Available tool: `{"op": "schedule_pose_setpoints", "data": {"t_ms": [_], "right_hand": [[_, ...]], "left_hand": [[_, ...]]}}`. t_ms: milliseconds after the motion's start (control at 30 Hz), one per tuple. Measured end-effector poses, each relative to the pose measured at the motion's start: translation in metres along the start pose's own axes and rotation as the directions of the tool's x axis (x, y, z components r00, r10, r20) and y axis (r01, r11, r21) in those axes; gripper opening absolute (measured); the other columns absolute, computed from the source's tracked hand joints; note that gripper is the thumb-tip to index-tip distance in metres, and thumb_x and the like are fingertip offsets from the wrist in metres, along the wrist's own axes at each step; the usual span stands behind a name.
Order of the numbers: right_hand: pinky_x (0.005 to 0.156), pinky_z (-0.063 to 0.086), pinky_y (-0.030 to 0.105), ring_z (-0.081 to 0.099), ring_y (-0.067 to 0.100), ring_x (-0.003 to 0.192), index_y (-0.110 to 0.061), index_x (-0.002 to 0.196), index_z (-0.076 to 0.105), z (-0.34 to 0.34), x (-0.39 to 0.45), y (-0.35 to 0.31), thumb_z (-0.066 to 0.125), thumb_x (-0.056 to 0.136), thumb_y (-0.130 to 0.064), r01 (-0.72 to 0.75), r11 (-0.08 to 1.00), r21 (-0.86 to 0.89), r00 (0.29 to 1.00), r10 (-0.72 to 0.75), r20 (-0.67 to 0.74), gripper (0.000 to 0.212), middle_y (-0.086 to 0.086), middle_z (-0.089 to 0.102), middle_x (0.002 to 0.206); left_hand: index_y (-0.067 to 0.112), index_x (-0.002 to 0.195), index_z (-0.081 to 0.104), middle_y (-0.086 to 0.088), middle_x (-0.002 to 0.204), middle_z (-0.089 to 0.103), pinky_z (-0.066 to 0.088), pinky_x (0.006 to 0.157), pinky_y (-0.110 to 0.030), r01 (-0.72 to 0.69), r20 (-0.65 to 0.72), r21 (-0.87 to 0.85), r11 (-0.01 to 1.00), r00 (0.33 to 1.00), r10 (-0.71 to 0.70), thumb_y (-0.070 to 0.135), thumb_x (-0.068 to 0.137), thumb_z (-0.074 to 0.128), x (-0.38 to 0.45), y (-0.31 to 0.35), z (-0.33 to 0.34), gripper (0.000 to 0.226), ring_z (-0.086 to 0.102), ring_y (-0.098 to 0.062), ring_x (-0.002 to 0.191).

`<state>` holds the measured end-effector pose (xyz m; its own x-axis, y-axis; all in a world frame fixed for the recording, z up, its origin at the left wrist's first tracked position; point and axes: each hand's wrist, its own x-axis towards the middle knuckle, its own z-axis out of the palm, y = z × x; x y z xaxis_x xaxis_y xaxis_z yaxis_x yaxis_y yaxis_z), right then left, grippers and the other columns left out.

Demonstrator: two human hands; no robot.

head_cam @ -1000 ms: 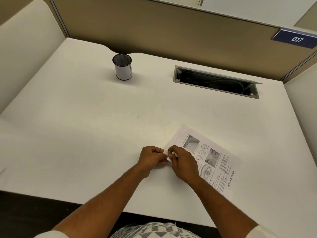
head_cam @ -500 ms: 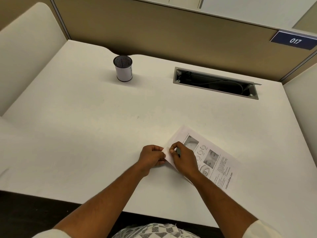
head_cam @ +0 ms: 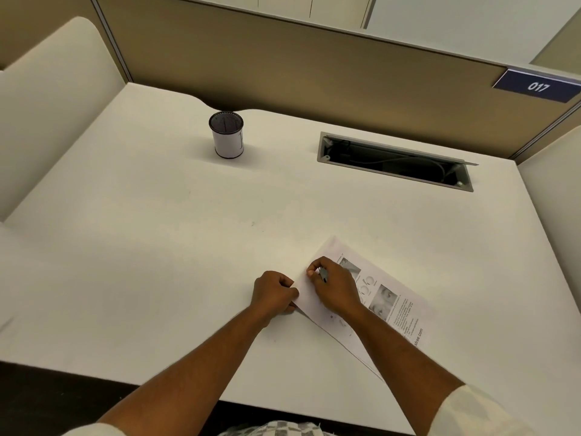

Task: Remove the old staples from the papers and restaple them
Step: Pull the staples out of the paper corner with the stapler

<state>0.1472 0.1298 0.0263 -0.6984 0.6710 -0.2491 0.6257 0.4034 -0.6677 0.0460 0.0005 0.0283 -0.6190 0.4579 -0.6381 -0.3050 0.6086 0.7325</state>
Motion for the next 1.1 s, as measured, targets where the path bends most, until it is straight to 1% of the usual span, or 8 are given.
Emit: {"op": "schedule_pose_setpoints", "data": {"t_ms": [133, 467, 567, 667, 733, 833, 1000, 1100], "right_hand": [[0.082, 0.056, 0.035, 0.066, 0.012, 0.095, -0.034, 0.092, 0.065, 0.000, 0.035, -0.019, 0.063, 0.096, -0.034, -0.009, 0.999, 0.053, 1.000, 0.010, -0.021, 0.005, -0.015, 0.071, 0.098], [0.078, 0.062, 0.043, 0.070, 0.018, 0.093, -0.042, 0.084, 0.069, 0.010, 0.080, -0.041, 0.060, 0.096, -0.030, -0.051, 0.998, -0.025, 0.999, 0.051, -0.001, 0.019, -0.014, 0.073, 0.108], [0.077, 0.063, 0.046, 0.070, 0.019, 0.089, -0.036, 0.095, 0.071, 0.007, 0.080, -0.038, 0.059, 0.094, -0.030, -0.070, 0.997, 0.029, 0.997, 0.071, -0.011, 0.014, -0.016, 0.070, 0.097], [0.078, 0.063, 0.049, 0.070, 0.027, 0.092, -0.030, 0.123, 0.057, 0.000, 0.082, -0.035, 0.058, 0.093, -0.027, -0.136, 0.986, 0.097, 0.990, 0.138, -0.017, 0.030, 0.000, 0.067, 0.110], [0.067, 0.062, 0.043, 0.069, 0.030, 0.089, -0.020, 0.130, 0.046, -0.005, 0.086, -0.035, 0.057, 0.093, -0.026, -0.197, 0.965, 0.175, 0.980, 0.197, 0.017, 0.038, 0.006, 0.062, 0.114], [0.050, 0.053, 0.033, 0.063, 0.024, 0.077, -0.015, 0.123, 0.050, -0.009, 0.093, -0.038, 0.050, 0.096, -0.021, -0.226, 0.945, 0.238, 0.974, 0.217, 0.064, 0.028, 0.007, 0.064, 0.110], [0.053, 0.052, 0.034, 0.062, 0.018, 0.067, -0.024, 0.108, 0.058, -0.004, 0.092, -0.046, 0.051, 0.095, -0.022, -0.192, 0.943, 0.271, 0.978, 0.161, 0.134, 0.015, 0.008, 0.072, 0.096], [0.053, 0.053, 0.033, 0.065, 0.022, 0.075, -0.023, 0.118, 0.060, 0.008, 0.089, -0.052, 0.051, 0.096, -0.023, -0.179, 0.951, 0.252, 0.977, 0.142, 0.156, 0.023, 0.009, 0.070, 0.109]], "left_hand": [[0.001, 0.082, 0.077, -0.017, 0.080, 0.078, 0.066, 0.063, -0.038, 0.010, 0.016, -0.005, 1.000, 1.000, -0.010, 0.001, 0.077, 0.079, 0.005, -0.001, -0.007, 0.005, 0.078, -0.030, 0.066], [0.000, 0.081, 0.078, -0.018, 0.078, 0.078, 0.064, 0.057, -0.032, 0.019, 0.084, -0.002, 1.000, 0.996, -0.018, 0.001, 0.076, 0.082, 0.013, -0.005, -0.014, 0.006, 0.077, -0.025, 0.061], [0.002, 0.082, 0.078, -0.016, 0.077, 0.078, 0.063, 0.057, -0.031, 0.016, 0.088, 0.009, 1.000, 0.996, -0.017, 0.002, 0.076, 0.082, 0.015, -0.004, -0.014, 0.007, 0.077, -0.025, 0.062], [0.001, 0.085, 0.079, -0.016, 0.077, 0.079, 0.063, 0.058, -0.030, 0.003, 0.104, 0.034, 0.999, 0.995, -0.006, 0.003, 0.077, 0.081, 0.016, -0.002, -0.014, 0.008, 0.077, -0.023, 0.061], [0.000, 0.086, 0.078, -0.016, 0.077, 0.079, 0.063, 0.057, -0.030, -0.003, 0.108, 0.045, 0.999, 0.994, -0.002, 0.003, 0.078, 0.081, 0.016, -0.001, -0.014, 0.009, 0.076, -0.022, 0.060], [0.000, 0.085, 0.078, -0.015, 0.075, 0.078, 0.064, 0.057, -0.030, -0.006, 0.109, 0.050, 0.999, 0.994, 0.001, 0.002, 0.078, 0.080, 0.018, 0.000, -0.014, 0.008, 0.075, -0.021, 0.057], [0.003, 0.083, 0.076, -0.015, 0.075, 0.077, 0.065, 0.059, -0.034, -0.002, 0.110, 0.038, 0.999, 0.994, -0.002, 0.002, 0.077, 0.083, 0.019, -0.002, -0.015, 0.009, 0.076, -0.023, 0.058], [0.007, 0.087, 0.072, -0.015, 0.081, 0.076, 0.062, 0.055, -0.030, 0.015, 0.099, 0.018, 1.000, 0.995, -0.017, 0.003, 0.076, 0.085, 0.020, -0.003, -0.015, 0.018, 0.077, -0.023, 0.059]]}}
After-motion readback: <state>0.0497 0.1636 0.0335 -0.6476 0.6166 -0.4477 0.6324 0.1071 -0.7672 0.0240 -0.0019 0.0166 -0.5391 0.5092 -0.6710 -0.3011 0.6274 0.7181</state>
